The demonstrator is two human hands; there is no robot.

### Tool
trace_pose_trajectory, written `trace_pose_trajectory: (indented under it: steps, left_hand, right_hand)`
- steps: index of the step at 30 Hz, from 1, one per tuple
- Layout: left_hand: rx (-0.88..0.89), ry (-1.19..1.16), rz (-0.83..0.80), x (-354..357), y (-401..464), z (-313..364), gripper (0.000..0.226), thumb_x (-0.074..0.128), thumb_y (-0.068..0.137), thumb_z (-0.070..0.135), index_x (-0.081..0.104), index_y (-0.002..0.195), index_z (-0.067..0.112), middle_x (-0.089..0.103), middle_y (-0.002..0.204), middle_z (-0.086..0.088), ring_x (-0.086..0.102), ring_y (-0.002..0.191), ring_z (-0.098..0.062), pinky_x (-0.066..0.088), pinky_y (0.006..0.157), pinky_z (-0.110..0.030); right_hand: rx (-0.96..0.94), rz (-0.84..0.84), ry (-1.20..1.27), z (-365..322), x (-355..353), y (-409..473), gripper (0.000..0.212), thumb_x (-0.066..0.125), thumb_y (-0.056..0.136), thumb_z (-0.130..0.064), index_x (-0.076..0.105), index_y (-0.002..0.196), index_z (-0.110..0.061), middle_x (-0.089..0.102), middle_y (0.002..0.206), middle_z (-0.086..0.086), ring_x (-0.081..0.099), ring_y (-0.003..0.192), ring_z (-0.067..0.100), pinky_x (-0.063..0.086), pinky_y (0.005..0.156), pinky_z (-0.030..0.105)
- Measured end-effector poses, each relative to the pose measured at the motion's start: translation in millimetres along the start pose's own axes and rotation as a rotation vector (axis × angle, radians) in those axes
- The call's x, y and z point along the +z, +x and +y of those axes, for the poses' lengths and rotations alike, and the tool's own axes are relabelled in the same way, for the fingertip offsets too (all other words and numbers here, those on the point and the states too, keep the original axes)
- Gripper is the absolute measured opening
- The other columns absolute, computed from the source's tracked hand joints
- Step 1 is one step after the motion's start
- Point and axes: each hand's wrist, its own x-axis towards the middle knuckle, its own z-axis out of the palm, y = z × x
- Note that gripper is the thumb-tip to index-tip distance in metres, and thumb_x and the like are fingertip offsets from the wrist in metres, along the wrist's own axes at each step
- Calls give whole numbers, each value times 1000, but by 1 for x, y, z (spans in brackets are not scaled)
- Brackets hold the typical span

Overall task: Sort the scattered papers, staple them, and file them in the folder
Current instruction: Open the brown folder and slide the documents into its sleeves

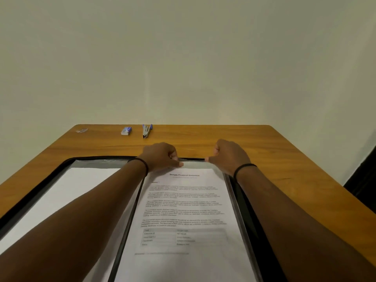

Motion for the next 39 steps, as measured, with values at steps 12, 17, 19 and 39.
trace_pose_trajectory:
  steps: [12, 17, 19, 39]
  left_hand:
    - [-272, 97, 218, 8, -98, -49, 62, 47, 90, 68, 52, 134, 26, 52, 139, -5, 47, 129, -29, 35, 105, -52]
    - [-403, 149, 135, 4, -135, -64, 77, 30, 87, 80, 40, 145, 31, 37, 155, -6, 32, 142, -33, 25, 113, -59]
    - [-477, 166, 93, 2, -147, -68, 83, 21, 84, 85, 32, 150, 36, 26, 161, -6, 20, 147, -38, 17, 114, -65]
    - [-778, -157, 383, -49, -195, -126, 33, 51, 98, 31, 60, 92, 0, 63, 99, -21, 57, 85, -35, 44, 74, -39]
  right_hand:
    - [305, -307, 110, 5, -21, -100, 35, 74, 86, -39, 62, 76, -7, 70, 70, 7, 66, 56, 20, 58, 62, 32]
    - [249, -58, 8, 6, -26, -94, 29, 69, 88, -36, 56, 72, -15, 63, 75, 2, 64, 77, 26, 47, 61, 30]
    - [247, 49, -29, 4, -29, -84, 23, 61, 92, -36, 59, 86, -14, 65, 90, 4, 60, 85, 27, 43, 64, 30]
    - [-179, -690, 833, -145, -43, -134, 35, 51, 102, -32, 64, 121, -6, 71, 112, 13, 68, 95, 28, 57, 81, 36]
